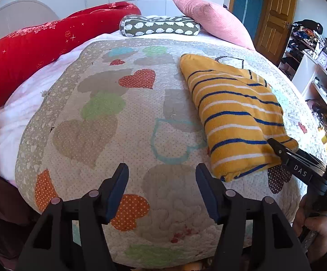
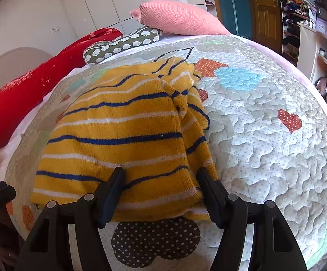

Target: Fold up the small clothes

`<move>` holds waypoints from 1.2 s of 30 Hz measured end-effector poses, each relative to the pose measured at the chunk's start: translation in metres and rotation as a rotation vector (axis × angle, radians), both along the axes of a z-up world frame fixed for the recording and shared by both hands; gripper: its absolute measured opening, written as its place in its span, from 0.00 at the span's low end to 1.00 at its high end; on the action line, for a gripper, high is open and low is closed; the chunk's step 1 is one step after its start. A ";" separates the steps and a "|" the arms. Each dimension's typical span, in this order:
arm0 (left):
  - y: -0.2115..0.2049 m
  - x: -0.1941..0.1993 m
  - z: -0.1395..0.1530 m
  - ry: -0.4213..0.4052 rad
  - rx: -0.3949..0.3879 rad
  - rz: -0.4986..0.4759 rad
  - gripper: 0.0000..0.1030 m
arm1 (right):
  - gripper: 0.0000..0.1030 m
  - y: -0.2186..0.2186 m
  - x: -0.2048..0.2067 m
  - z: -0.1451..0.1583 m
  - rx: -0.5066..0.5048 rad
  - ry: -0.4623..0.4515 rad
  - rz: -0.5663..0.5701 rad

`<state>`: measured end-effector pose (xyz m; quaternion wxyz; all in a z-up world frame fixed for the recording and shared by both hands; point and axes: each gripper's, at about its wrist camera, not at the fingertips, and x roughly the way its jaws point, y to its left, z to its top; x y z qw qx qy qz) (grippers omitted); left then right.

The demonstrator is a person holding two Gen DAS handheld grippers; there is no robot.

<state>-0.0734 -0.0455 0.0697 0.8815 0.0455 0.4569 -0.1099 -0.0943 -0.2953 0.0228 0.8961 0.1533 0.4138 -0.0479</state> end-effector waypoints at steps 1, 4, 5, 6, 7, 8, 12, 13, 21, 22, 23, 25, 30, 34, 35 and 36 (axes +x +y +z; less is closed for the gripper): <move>-0.002 -0.002 0.001 -0.002 0.002 -0.005 0.59 | 0.67 0.002 -0.003 0.001 -0.011 -0.001 0.001; -0.008 -0.010 0.004 -0.012 0.007 -0.022 0.59 | 0.68 0.003 -0.011 0.001 -0.017 -0.002 -0.002; -0.009 -0.013 0.006 -0.016 0.007 -0.026 0.59 | 0.68 0.002 -0.014 0.001 -0.013 -0.001 -0.005; -0.010 -0.016 0.007 -0.021 0.008 -0.028 0.59 | 0.68 0.002 -0.017 0.002 -0.008 0.000 -0.008; -0.010 -0.019 0.009 -0.028 0.008 -0.030 0.59 | 0.68 0.002 -0.020 0.003 -0.005 0.000 -0.011; -0.011 -0.023 0.011 -0.034 0.008 -0.032 0.59 | 0.68 0.001 -0.024 0.004 -0.006 0.000 -0.013; -0.011 -0.039 0.020 -0.067 0.008 -0.038 0.60 | 0.70 0.004 -0.037 0.009 -0.012 0.024 -0.025; -0.010 -0.043 0.023 -0.078 0.006 -0.038 0.61 | 0.70 0.004 -0.042 0.009 0.005 0.033 -0.029; 0.006 -0.076 0.065 -0.338 -0.013 0.039 0.88 | 0.70 0.007 -0.105 0.077 -0.212 -0.190 -0.131; 0.010 -0.081 0.073 -0.393 -0.014 0.066 0.93 | 0.73 0.010 -0.117 0.092 -0.278 -0.253 -0.164; 0.014 -0.085 0.082 -0.437 -0.019 0.087 0.96 | 0.82 0.014 -0.128 0.106 -0.336 -0.320 -0.197; 0.020 -0.096 0.097 -0.524 -0.028 0.132 1.00 | 1.00 0.022 -0.149 0.131 -0.432 -0.451 -0.246; 0.026 -0.114 0.114 -0.608 -0.042 0.180 1.00 | 1.00 0.044 -0.180 0.156 -0.574 -0.649 -0.314; 0.015 -0.112 0.110 -0.560 -0.052 0.090 1.00 | 1.00 0.052 -0.165 0.155 -0.615 -0.559 -0.257; 0.011 -0.112 0.108 -0.557 -0.040 0.082 1.00 | 1.00 0.052 -0.161 0.153 -0.624 -0.528 -0.263; 0.009 -0.111 0.106 -0.559 -0.028 0.076 1.00 | 1.00 0.052 -0.156 0.149 -0.624 -0.475 -0.273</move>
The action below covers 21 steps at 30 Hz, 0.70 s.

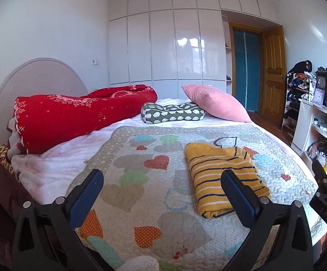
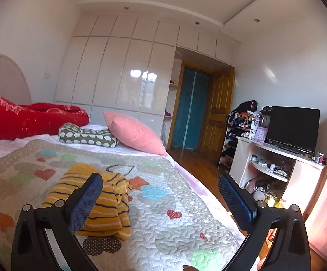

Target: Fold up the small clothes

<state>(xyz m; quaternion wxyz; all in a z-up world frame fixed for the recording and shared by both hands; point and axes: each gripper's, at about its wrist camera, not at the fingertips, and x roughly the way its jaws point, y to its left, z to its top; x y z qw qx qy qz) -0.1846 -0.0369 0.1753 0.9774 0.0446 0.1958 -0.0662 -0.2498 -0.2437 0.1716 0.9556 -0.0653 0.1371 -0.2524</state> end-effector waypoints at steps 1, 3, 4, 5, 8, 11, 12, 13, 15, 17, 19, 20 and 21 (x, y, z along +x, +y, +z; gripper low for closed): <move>-0.002 -0.001 -0.002 0.000 0.011 -0.002 1.00 | 0.99 -0.002 0.003 -0.005 0.023 0.050 -0.011; -0.004 -0.001 -0.005 0.006 0.021 -0.006 1.00 | 0.99 -0.006 0.009 -0.012 0.072 0.108 -0.013; -0.004 -0.001 -0.006 0.009 0.019 -0.007 1.00 | 0.99 -0.008 0.009 -0.014 0.072 0.115 -0.035; -0.003 -0.002 -0.007 0.012 0.017 -0.008 1.00 | 0.99 -0.007 0.008 -0.014 0.063 0.117 -0.058; -0.003 0.001 -0.010 0.033 0.005 -0.017 1.00 | 0.99 -0.008 0.000 -0.012 0.060 0.094 -0.068; -0.003 0.005 -0.014 0.075 -0.012 -0.037 1.00 | 0.99 -0.009 -0.002 -0.009 0.096 0.075 -0.029; -0.004 0.006 -0.016 0.090 -0.015 -0.046 1.00 | 0.99 -0.011 -0.002 -0.010 0.125 0.080 -0.004; -0.005 0.007 -0.018 0.102 -0.015 -0.053 1.00 | 0.99 -0.013 0.001 -0.013 0.159 0.097 0.018; -0.008 0.007 -0.022 0.120 -0.005 -0.063 1.00 | 0.99 -0.017 0.009 -0.023 0.217 0.148 0.037; -0.010 0.008 -0.026 0.139 0.001 -0.081 1.00 | 0.99 -0.019 0.014 -0.033 0.256 0.194 0.038; -0.012 0.009 -0.031 0.161 0.005 -0.092 1.00 | 0.99 -0.019 0.016 -0.041 0.290 0.218 0.045; -0.013 0.010 -0.034 0.175 0.008 -0.098 1.00 | 0.99 -0.019 0.016 -0.043 0.309 0.223 0.048; -0.014 0.011 -0.037 0.190 0.011 -0.103 1.00 | 0.99 -0.019 0.015 -0.045 0.324 0.224 0.054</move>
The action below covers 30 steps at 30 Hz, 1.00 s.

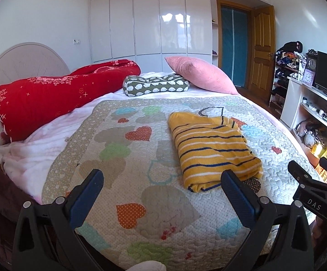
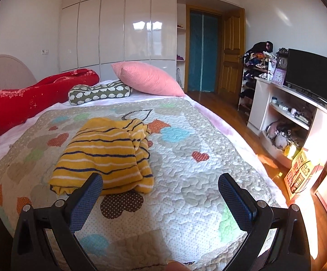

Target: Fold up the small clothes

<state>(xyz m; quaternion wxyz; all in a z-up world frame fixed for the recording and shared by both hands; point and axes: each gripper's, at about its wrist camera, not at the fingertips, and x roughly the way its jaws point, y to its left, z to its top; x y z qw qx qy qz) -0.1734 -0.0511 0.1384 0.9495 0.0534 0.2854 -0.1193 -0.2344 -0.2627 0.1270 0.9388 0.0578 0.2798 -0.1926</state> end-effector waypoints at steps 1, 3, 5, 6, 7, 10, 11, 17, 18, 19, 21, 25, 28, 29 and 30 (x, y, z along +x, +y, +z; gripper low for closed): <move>-0.001 0.001 -0.003 0.014 0.002 -0.004 1.00 | 1.00 0.000 0.000 -0.001 0.010 0.002 0.002; -0.003 0.001 -0.006 0.034 -0.001 -0.015 1.00 | 0.99 0.002 -0.001 -0.002 0.009 0.003 0.008; -0.005 0.003 -0.009 0.049 0.002 -0.024 1.00 | 1.00 0.005 0.000 -0.004 0.000 0.013 0.018; -0.006 0.003 -0.010 0.056 0.002 -0.027 1.00 | 0.99 0.007 0.001 -0.005 -0.002 0.021 0.024; -0.006 0.004 -0.012 0.064 0.001 -0.030 1.00 | 0.99 0.008 0.002 -0.006 -0.005 0.031 0.027; -0.006 0.007 -0.016 0.096 -0.010 -0.039 1.00 | 1.00 0.011 0.007 -0.013 -0.018 0.063 0.041; -0.006 0.008 -0.019 0.108 -0.014 -0.039 1.00 | 0.99 0.013 0.008 -0.015 -0.021 0.072 0.046; -0.002 0.021 -0.037 0.205 -0.049 -0.030 1.00 | 0.99 0.026 0.015 -0.022 -0.058 0.112 0.084; -0.001 0.023 -0.041 0.223 -0.057 -0.031 1.00 | 0.99 0.028 0.017 -0.024 -0.056 0.122 0.095; 0.000 0.024 -0.044 0.239 -0.064 -0.032 1.00 | 0.99 0.030 0.020 -0.026 -0.053 0.131 0.107; 0.001 0.027 -0.051 0.267 -0.075 -0.033 1.00 | 0.99 0.033 0.024 -0.030 -0.041 0.142 0.128; 0.000 0.029 -0.064 0.313 -0.059 -0.039 1.00 | 0.99 0.037 0.031 -0.039 -0.022 0.169 0.148; 0.000 0.032 -0.069 0.348 -0.061 -0.036 1.00 | 0.99 0.039 0.035 -0.045 -0.011 0.191 0.151; 0.000 0.033 -0.069 0.357 -0.063 -0.034 1.00 | 0.99 0.040 0.035 -0.046 -0.008 0.198 0.152; 0.001 0.034 -0.070 0.366 -0.067 -0.034 1.00 | 0.99 0.040 0.035 -0.047 -0.008 0.204 0.151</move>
